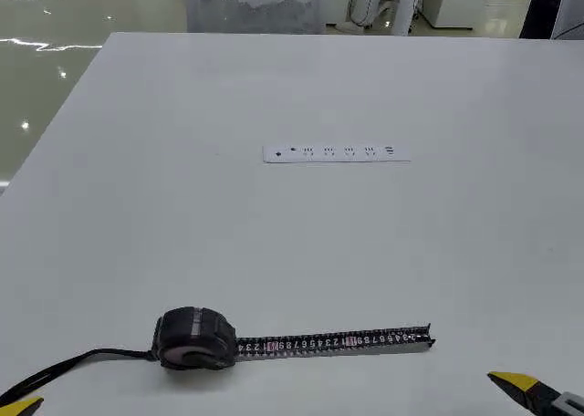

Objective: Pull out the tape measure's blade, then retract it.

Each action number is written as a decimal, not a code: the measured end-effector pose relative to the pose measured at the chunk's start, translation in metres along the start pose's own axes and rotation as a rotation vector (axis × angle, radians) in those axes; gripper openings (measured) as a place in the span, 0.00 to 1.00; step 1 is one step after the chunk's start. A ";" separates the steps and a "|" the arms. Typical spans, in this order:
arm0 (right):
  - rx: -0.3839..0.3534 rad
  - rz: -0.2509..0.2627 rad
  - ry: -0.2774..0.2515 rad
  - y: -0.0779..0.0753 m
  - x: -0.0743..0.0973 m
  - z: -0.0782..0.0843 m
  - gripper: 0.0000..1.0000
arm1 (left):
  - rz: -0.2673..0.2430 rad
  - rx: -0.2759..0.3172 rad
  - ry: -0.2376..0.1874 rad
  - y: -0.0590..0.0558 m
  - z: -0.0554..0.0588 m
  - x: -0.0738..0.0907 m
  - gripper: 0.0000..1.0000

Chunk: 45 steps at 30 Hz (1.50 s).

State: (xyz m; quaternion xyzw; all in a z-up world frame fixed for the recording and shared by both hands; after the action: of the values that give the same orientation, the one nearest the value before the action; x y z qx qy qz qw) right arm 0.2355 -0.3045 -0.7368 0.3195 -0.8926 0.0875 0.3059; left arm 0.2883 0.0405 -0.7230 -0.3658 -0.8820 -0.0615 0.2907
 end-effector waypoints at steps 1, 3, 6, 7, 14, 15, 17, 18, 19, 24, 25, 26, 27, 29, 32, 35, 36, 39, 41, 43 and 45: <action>-0.006 -0.005 0.003 0.000 0.000 0.001 0.83 | 0.020 0.004 0.012 -0.004 0.002 0.000 0.86; -0.008 -0.003 0.001 0.000 0.000 0.000 0.83 | 0.016 -0.008 0.014 -0.005 0.004 0.000 0.86; -0.006 -0.004 -0.002 0.000 0.001 -0.003 0.84 | 0.018 -0.004 0.017 -0.004 0.005 0.001 0.86; -0.003 0.000 -0.002 -0.001 0.001 -0.003 0.84 | 0.020 0.004 0.013 -0.004 0.004 0.001 0.86; 0.010 -0.005 -0.001 -0.001 0.000 -0.005 0.83 | 0.010 0.020 -0.001 -0.002 0.000 0.001 0.85; 0.009 -0.006 -0.002 -0.001 0.000 -0.005 0.83 | 0.007 0.017 -0.001 -0.002 0.001 0.002 0.85; 0.015 -0.004 0.001 -0.002 0.000 -0.004 0.83 | 0.012 0.012 0.002 -0.004 0.001 0.001 0.85; 0.014 -0.003 0.001 -0.001 0.000 -0.005 0.83 | 0.012 0.009 0.001 -0.004 0.000 0.001 0.85; 0.009 -0.001 -0.003 -0.002 0.001 -0.006 0.83 | 0.015 0.015 0.001 -0.005 0.000 0.000 0.85; 0.011 -0.002 -0.004 -0.001 0.001 -0.005 0.83 | 0.023 0.011 0.000 -0.012 -0.004 -0.005 0.85; 0.012 -0.002 -0.003 -0.001 0.001 -0.005 0.83 | 0.025 0.014 0.002 -0.013 -0.004 -0.007 0.85; 0.011 0.001 -0.004 -0.002 0.001 -0.005 0.83 | 0.030 0.024 0.000 -0.015 -0.006 -0.009 0.86; 0.006 0.001 -0.006 -0.002 0.001 -0.005 0.83 | 0.025 0.024 0.000 -0.015 -0.007 -0.010 0.86; 0.006 0.003 -0.005 -0.003 0.000 -0.003 0.83 | 0.023 0.031 -0.002 -0.016 -0.009 -0.015 0.86; 0.005 -0.003 -0.003 -0.001 -0.001 -0.003 0.83 | 0.018 0.031 -0.001 -0.017 -0.013 -0.021 0.86; 0.003 -0.005 -0.004 -0.001 -0.002 -0.004 0.84 | 0.014 0.040 0.000 -0.017 -0.016 -0.025 0.85; 0.005 -0.005 -0.005 -0.001 -0.003 -0.004 0.84 | 0.013 0.044 -0.005 -0.017 -0.018 -0.027 0.85; 0.007 -0.007 -0.007 -0.001 -0.004 -0.006 0.84 | 0.011 0.052 -0.003 -0.015 -0.020 -0.033 0.85; 0.007 -0.008 -0.009 -0.002 -0.005 -0.007 0.84 | 0.009 0.050 -0.002 -0.016 -0.023 -0.037 0.85; 0.008 -0.008 -0.009 -0.003 -0.005 -0.007 0.84 | 0.007 0.052 -0.002 -0.016 -0.025 -0.042 0.85; 0.008 -0.010 -0.010 -0.003 -0.005 -0.008 0.84 | 0.010 0.052 -0.009 -0.017 -0.029 -0.046 0.85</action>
State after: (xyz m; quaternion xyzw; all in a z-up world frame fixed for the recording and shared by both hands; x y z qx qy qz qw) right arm 0.2446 -0.3014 -0.7341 0.3257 -0.8921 0.0879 0.3005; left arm 0.3161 -0.0094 -0.7229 -0.3630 -0.8826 -0.0352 0.2967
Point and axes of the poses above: the centre of the closed fingertips' face, and the gripper's own axes: x roughly backward along the fingers, y roughly to its left, z roughly out of its underside, the point moved 1 cm from there along x, roughly backward along the fingers, and after that the axes turned 1 degree about x, right-handed, at the moved point
